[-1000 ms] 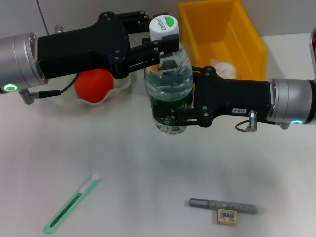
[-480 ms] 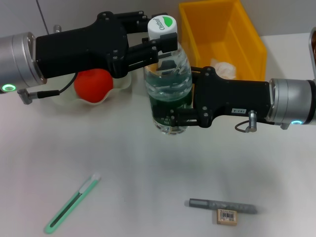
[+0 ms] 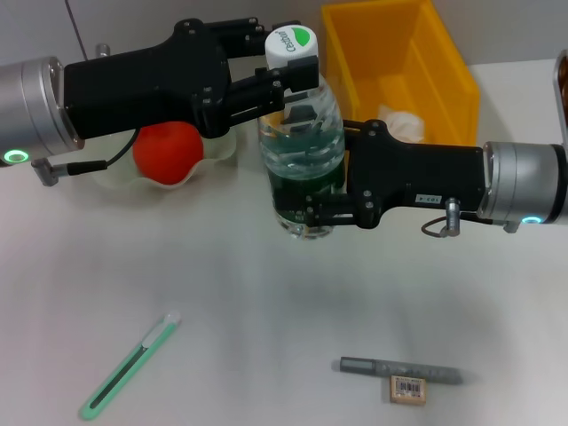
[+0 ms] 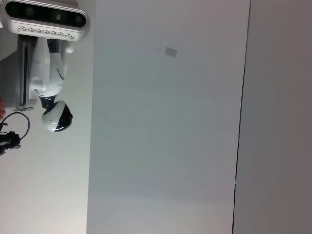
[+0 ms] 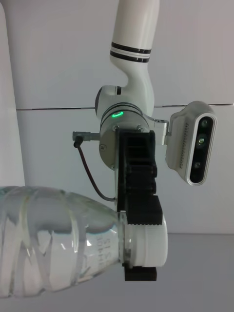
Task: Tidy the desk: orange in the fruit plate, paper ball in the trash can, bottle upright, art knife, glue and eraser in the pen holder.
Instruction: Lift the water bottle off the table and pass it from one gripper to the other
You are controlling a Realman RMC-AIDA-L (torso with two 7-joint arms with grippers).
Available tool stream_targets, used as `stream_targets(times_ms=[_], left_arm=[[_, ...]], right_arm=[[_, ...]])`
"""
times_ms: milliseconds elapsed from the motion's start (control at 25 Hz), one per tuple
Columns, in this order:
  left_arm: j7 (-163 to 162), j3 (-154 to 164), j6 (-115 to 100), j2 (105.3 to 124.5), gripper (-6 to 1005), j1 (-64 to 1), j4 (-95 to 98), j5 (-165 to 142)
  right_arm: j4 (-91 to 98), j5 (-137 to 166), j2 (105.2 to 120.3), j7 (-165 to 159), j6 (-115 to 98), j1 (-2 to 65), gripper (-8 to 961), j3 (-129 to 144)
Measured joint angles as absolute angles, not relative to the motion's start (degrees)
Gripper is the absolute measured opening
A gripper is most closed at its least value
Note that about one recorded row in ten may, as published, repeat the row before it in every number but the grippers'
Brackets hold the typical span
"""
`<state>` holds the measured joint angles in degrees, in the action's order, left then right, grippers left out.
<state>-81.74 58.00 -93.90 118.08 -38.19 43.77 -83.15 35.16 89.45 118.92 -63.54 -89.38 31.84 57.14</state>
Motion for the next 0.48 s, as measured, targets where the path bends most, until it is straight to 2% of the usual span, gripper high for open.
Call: stream_targets(times_ms=[480], left_arm=[[-81.74, 58.00, -93.11, 118.13, 430, -38.24, 43.67, -83.16]], right_arm=[[37.77, 91.23, 118.83, -68.69, -89.53, 32.10, 759, 57.20]])
